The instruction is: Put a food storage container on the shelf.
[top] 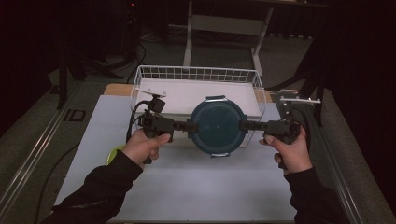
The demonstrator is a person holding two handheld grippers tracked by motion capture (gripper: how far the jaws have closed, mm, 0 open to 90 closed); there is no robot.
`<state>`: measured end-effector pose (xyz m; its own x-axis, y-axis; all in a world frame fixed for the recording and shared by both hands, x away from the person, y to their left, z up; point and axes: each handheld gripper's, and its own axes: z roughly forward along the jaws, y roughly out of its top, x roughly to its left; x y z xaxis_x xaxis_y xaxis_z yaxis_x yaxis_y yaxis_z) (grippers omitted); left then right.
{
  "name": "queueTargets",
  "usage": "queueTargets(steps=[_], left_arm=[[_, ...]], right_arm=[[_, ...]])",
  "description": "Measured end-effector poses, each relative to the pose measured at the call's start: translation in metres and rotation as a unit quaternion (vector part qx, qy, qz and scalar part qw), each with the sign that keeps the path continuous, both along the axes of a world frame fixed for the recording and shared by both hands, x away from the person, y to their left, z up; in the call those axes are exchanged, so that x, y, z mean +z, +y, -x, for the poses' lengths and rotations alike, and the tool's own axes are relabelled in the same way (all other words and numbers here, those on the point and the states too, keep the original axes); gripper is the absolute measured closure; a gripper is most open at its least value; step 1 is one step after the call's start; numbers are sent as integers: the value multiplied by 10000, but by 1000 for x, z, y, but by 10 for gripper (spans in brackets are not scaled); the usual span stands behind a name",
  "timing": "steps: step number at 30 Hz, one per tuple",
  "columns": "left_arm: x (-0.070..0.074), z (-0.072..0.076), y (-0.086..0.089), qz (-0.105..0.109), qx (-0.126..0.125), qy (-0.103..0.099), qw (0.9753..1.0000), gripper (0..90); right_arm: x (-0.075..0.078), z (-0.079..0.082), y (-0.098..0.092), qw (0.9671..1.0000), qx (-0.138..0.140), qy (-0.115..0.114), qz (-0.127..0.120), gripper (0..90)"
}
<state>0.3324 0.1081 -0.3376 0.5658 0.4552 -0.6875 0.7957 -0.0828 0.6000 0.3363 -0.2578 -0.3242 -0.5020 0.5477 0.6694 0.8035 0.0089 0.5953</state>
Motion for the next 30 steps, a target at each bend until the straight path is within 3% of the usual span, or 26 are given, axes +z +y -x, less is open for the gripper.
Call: queueTargets(steps=[8, 21, 30], left_arm=[[23, -32, 12, -20, 120, -55, 9999, 527], [19, -71, 20, 36, 281, 52, 9996, 524], [12, -85, 26, 278, 441, 150, 9985, 554]], right_arm=[[15, -29, 11, 9999, -63, 23, -93, 558], [14, -69, 22, 9992, -323, 237, -39, 556], [14, -80, 26, 9981, -422, 450, -80, 554]])
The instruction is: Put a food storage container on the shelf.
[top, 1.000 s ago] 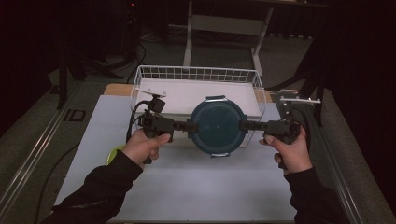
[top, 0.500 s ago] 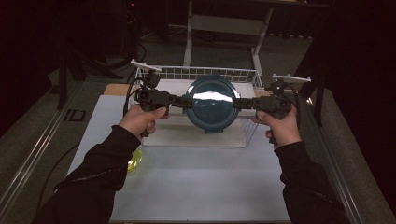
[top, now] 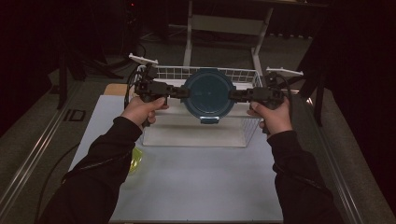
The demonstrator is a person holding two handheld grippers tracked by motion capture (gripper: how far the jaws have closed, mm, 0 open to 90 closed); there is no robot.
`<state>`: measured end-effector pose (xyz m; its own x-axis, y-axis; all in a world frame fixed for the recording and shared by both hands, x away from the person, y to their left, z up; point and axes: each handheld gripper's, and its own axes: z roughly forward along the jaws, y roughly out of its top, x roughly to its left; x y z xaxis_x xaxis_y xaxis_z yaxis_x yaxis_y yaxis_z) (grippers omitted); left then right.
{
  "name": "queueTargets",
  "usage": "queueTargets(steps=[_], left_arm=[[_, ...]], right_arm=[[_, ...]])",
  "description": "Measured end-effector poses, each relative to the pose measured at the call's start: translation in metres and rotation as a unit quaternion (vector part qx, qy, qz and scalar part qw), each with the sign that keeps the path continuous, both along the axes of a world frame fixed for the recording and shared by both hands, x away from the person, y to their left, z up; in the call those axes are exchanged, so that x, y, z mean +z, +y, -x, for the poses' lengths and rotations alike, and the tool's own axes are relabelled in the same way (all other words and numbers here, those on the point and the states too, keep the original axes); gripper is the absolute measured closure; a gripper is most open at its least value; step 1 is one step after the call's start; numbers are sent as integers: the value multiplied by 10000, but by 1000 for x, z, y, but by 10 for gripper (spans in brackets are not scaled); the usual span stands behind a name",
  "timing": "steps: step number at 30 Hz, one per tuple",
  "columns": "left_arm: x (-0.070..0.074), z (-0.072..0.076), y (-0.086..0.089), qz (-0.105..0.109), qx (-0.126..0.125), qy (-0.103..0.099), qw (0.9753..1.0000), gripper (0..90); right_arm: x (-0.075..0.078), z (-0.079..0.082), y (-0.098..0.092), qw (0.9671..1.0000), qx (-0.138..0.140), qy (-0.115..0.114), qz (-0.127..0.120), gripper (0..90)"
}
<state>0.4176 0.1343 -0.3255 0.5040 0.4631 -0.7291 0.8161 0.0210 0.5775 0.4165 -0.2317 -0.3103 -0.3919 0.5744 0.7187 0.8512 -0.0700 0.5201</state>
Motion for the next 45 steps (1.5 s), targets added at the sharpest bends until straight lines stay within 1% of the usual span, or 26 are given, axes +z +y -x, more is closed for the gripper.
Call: queueTargets(steps=[3, 5, 8, 9, 10, 13, 15, 17, 20, 21, 22, 25, 26, 29, 30, 31, 32, 34, 37, 38, 40, 41, 42, 43, 44, 45], left_arm=[[-2, -3, 0, 77, 42, 38, 10000, 549], [-5, -5, 0, 139, 99, 123, 9998, 544], [-7, -7, 0, 160, 95, 177, 9997, 527], [-11, -11, 0, 217, 146, 321, 9991, 527], [-12, -12, 0, 235, 162, 390, 9988, 510], [-18, -18, 1, 382, 238, 587, 9973, 490], [-19, -18, 0, 416, 255, 555, 9973, 487], [-19, -18, 0, 421, 276, 541, 9973, 486], [-18, -18, 0, 333, 305, 454, 9979, 459], [-15, -16, -2, 187, 327, 389, 9985, 459], [-14, -15, -2, 132, 355, 342, 9987, 446], [-8, -11, -2, 45, 420, 136, 9990, 417], [-6, -8, -2, -26, 464, 18, 9989, 417], [0, -1, 0, -158, 511, -198, 9984, 411], [3, 2, 0, -256, 522, -290, 9979, 411], [5, 5, 1, -281, 526, -374, 9975, 410], [5, 5, 1, -281, 526, -374, 9975, 411], [11, 18, 3, -410, 558, -675, 9953, 410], [15, 30, 4, -515, 563, -941, 9926, 410], [16, 36, 4, -533, 556, -1072, 9912, 409], [18, 45, 3, -626, 536, -1237, 9889, 410], [19, 50, 3, -610, 511, -1333, 9879, 410], [19, 59, 2, -601, 458, -1422, 9869, 409], [19, 59, 2, -601, 458, -1422, 9869, 408], [17, 68, 2, -623, 367, -1602, 9844, 394], [17, 68, 2, -623, 367, -1602, 9844, 394]], right_arm=[[0, -3, 0, 9999, -46, 106, -6, 549], [-1, -5, 0, 9998, -82, 164, -8, 545], [-1, -7, 0, 9998, -121, 175, 68, 541], [0, -8, 0, 9997, -149, 188, 105, 546], [2, -10, 1, 9994, -228, 132, 221, 615], [4, -15, 4, 9988, -304, 159, 357, 602], [3, -17, 6, 9985, -324, 156, 413, 580], [2, -17, 6, 9985, -356, 154, 383, 573], [1, -18, 5, 9986, -387, 108, 351, 562], [1, -18, 6, 9985, -380, 63, 391, 536], [0, -17, 7, 9986, -328, -54, 411, 503], [1, -13, 6, 9983, -345, -245, 412, 478], [1, -13, 6, 9983, -345, -245, 412, 478], [3, -9, 5, 9976, -329, -405, 456, 465], [4, -7, 4, 9971, -372, -453, 485, 465], [4, -5, 3, 9966, -369, -550, 498, 459], [4, -5, 3, 9966, -369, -550, 498, 459], [8, 1, -1, 9950, -387, -731, 555, 454], [14, 9, -3, 9925, -367, -930, 701, 455], [17, 15, -3, 9914, -336, -1029, 740, 460], [18, 18, -3, 9909, -345, -1075, 733, 462], [19, 21, -3, 9905, -310, -1121, 734, 462], [20, 29, -1, 9898, -226, -1192, 748, 460], [21, 32, 1, 9896, -184, -1211, 755, 460], [21, 38, 3, 9891, -111, -1245, 775, 462], [21, 41, 4, 9890, -73, -1255, 775, 464]])
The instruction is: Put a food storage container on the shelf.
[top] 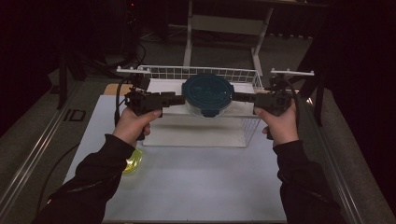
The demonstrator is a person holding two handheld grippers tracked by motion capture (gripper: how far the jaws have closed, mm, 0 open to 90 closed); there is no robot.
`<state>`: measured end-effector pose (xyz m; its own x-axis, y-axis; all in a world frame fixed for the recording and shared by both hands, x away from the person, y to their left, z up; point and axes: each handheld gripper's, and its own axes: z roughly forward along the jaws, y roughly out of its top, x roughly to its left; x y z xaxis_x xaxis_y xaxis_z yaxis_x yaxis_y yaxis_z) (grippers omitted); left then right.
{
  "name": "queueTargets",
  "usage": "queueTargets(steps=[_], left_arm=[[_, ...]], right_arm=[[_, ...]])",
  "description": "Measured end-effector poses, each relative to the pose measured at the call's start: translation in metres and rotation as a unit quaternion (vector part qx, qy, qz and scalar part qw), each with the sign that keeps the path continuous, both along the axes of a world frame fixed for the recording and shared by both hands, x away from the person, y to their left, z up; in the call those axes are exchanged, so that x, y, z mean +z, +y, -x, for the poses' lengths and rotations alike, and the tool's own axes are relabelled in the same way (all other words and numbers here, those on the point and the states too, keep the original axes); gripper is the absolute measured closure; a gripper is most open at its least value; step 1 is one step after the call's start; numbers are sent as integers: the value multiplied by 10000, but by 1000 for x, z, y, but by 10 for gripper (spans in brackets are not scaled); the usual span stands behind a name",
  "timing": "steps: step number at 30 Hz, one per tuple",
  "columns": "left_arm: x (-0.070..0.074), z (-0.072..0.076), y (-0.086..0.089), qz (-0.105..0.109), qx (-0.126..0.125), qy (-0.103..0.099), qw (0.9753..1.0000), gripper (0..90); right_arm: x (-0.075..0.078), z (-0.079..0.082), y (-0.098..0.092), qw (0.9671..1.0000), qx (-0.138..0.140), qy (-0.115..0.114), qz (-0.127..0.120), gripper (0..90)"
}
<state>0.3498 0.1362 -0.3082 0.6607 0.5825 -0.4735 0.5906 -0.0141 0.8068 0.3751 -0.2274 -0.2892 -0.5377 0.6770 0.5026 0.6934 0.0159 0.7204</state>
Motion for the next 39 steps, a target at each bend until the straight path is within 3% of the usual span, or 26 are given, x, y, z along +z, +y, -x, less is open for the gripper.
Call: queueTargets(steps=[9, 10, 14, 19, 22, 24, 25, 29, 33, 39], left_arm=[[-23, 33, 3, -169, -228, -125, 9995, 377], [-28, 37, 3, -164, -372, -130, 9991, 371], [-42, 53, 2, -200, -573, -193, 9980, 287], [-58, 73, -4, -301, -711, -304, 9966, 233], [-68, 87, -12, -413, -750, -559, 9948, 137], [-73, 93, -16, -419, -772, -632, 9941, 136], [-77, 98, -18, -394, -746, -687, 9941, 79], [-91, 114, -26, -530, -729, -761, 9930, 57], [-108, 132, -35, -838, -814, -894, 9891, 46], [-126, 145, -37, -1000, -790, -983, 9870, 45]], right_arm=[[-4, 36, 17, 9989, 408, -193, 101, 543], [-5, 39, 20, 9987, 453, -192, 118, 551], [-14, 50, 31, 9974, 640, -223, 227, 592], [-20, 56, 37, 9970, 696, -238, 241, 619], [-26, 60, 45, 9964, 742, -244, 317, 650], [-27, 60, 46, 9962, 747, -266, 356, 665], [-27, 62, 49, 9961, 708, -340, 398, 683], [-29, 62, 54, 9958, 689, -387, 470, 716], [-31, 62, 59, 9953, 763, -365, 466, 767], [-32, 60, 63, 9958, 682, -394, 467, 858]])
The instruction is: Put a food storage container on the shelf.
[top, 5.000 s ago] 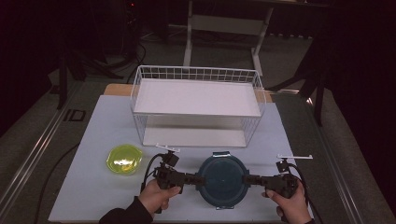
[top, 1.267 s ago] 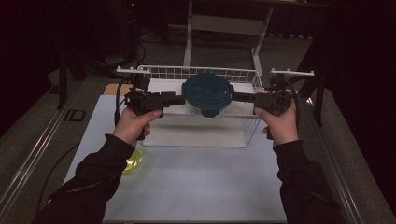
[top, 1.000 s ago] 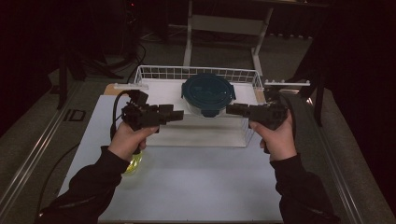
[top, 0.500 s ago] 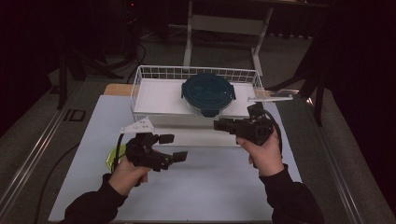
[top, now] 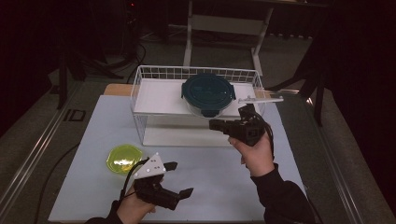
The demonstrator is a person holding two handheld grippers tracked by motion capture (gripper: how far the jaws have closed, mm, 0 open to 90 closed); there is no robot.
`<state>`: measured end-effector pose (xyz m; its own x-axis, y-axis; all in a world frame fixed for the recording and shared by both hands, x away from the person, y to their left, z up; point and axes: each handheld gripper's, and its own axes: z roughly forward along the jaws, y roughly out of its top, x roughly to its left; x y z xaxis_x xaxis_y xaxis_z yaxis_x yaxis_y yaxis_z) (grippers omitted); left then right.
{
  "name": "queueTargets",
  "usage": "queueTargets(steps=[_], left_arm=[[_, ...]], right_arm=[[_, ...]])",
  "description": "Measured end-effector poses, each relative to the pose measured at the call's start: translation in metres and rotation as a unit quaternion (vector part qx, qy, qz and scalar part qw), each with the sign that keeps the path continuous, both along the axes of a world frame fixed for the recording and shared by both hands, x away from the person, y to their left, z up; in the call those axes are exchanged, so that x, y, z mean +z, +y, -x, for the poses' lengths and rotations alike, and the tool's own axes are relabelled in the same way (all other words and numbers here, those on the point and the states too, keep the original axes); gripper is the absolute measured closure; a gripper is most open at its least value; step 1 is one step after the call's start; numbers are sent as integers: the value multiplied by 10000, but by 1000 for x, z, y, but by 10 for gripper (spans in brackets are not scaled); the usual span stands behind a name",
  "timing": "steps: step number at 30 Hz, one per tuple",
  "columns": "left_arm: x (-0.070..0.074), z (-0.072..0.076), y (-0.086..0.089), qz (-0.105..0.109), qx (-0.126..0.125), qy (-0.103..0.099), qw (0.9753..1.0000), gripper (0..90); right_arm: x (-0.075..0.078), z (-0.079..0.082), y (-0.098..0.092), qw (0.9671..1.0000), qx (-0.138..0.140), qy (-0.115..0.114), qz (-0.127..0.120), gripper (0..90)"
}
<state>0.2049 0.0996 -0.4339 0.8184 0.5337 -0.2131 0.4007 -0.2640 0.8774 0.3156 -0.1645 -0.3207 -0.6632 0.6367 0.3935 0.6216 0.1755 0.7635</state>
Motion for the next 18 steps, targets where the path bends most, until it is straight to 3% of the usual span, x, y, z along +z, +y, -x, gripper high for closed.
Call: queueTargets(steps=[2, 4, 8, 13, 18], left_arm=[[-5, 2, -1, 29, 57, -29, 10000, 45], [-13, 5, -4, -87, 54, -129, 9999, 45], [-22, 6, -6, -40, 127, -198, 9997, 46], [-29, 5, -5, -6, 177, -173, 9997, 46], [-34, 4, -4, 14, 233, -169, 9996, 46]], right_arm=[[0, -2, 1, 10000, -74, -23, 6, 880], [0, -4, 1, 9999, -134, -35, 20, 893], [-1, -9, 3, 9996, -263, -61, 98, 895], [-6, -18, 4, 9994, -313, 35, 138, 897], [-8, -21, 7, 9993, -364, -8, 118, 897]])
